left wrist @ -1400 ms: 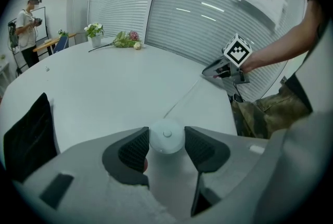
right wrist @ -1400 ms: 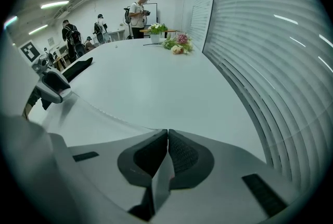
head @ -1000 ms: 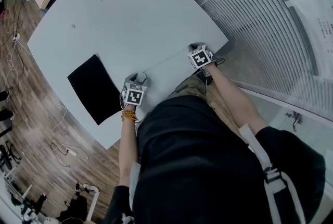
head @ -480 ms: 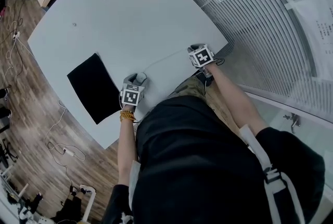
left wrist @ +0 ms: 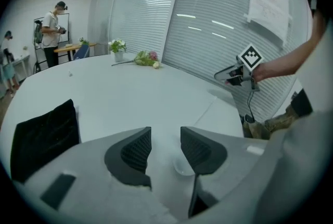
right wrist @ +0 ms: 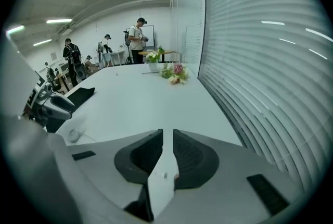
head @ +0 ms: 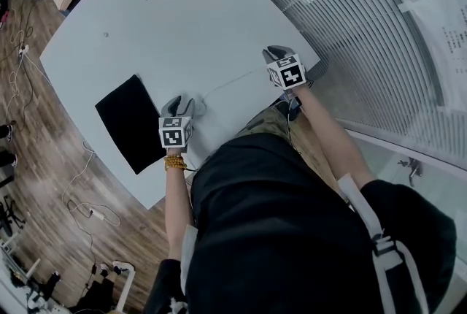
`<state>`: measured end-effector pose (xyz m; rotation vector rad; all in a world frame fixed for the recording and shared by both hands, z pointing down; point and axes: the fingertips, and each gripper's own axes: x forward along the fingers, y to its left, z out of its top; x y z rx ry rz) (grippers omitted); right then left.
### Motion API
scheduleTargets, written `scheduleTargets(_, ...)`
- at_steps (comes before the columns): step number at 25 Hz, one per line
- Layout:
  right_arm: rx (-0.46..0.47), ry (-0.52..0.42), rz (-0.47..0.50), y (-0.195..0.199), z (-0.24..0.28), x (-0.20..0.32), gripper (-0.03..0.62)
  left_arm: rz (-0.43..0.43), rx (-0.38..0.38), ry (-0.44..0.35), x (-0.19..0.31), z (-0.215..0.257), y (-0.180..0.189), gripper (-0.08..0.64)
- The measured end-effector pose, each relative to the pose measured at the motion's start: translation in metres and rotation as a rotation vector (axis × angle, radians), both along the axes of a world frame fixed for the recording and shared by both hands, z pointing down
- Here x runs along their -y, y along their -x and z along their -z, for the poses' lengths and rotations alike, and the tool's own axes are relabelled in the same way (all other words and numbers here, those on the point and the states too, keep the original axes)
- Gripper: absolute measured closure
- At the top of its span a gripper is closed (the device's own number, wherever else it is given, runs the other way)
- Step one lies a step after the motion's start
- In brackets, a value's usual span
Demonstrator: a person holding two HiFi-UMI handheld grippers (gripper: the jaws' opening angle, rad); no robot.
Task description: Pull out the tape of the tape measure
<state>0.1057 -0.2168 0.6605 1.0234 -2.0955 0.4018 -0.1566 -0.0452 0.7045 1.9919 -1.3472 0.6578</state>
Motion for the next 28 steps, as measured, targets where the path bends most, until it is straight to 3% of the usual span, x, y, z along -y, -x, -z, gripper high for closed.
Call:
scheduleTargets(8, 0.118, -0.167, 0.052, 0.043, 0.077, 0.018, 0.541, 0.052, 0.074, -0.223, 0.033, 0.065, 0.01, 0.407)
scheduleTargets(16, 0.242, -0.416, 0.119, 0.082, 0.172, 0.013, 0.566, 0.091, 0.182, -0.487, 0.059, 0.167, 0.018, 0.416)
scheduleTargets(21, 0.307, -0.582, 0.149, 0.1, 0.231, -0.003, 0.581, 0.16, 0.246, -0.638, 0.065, 0.231, 0.027, 0.416)
scheduleTargets(28, 0.384, -0.69, 0.191, 0.132, 0.284, -0.033, 0.588, 0.205, 0.286, -0.787, 0.064, 0.293, 0.026, 0.423)
